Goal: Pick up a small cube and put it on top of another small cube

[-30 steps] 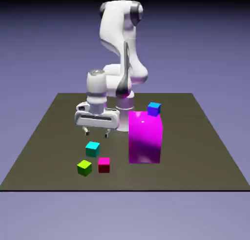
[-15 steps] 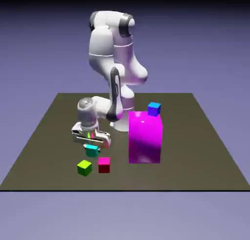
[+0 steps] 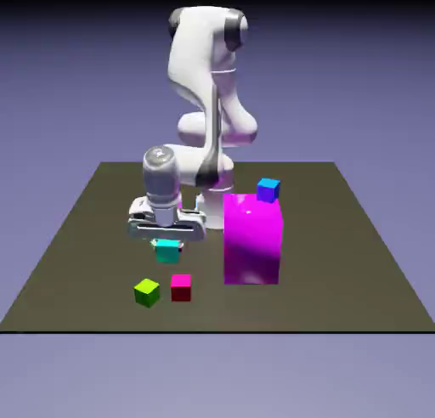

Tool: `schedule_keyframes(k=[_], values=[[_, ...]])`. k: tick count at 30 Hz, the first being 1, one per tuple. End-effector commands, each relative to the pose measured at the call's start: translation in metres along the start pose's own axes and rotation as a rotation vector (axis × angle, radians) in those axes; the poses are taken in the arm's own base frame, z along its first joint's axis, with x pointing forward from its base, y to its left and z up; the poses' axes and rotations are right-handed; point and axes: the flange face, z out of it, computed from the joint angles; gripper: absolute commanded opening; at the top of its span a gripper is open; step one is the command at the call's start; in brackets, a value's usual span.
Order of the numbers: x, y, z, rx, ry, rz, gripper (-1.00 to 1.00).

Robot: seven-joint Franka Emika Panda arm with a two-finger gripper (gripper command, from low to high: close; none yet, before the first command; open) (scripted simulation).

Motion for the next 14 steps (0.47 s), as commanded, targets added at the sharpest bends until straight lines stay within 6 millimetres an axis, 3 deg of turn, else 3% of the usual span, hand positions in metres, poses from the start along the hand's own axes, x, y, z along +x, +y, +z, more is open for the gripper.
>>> schedule_keyframes(k=[1,2,7,8,9,14], values=[[0.003,0.003,-0.001,0.0,0.0,0.007,-1.0],[0.003,0.003,-0.001,0.0,0.0,0.007,-1.0],[0.005,0.001,0.069,0.0,0.0,0.007,-1.0],[0.005,0.001,0.069,0.0,0.0,0.007,1.0],[0.005,0.001,0.069,0.0,0.0,0.007,1.0],[0.003,0.003,-0.001,0.0,0.0,0.007,1.0]])
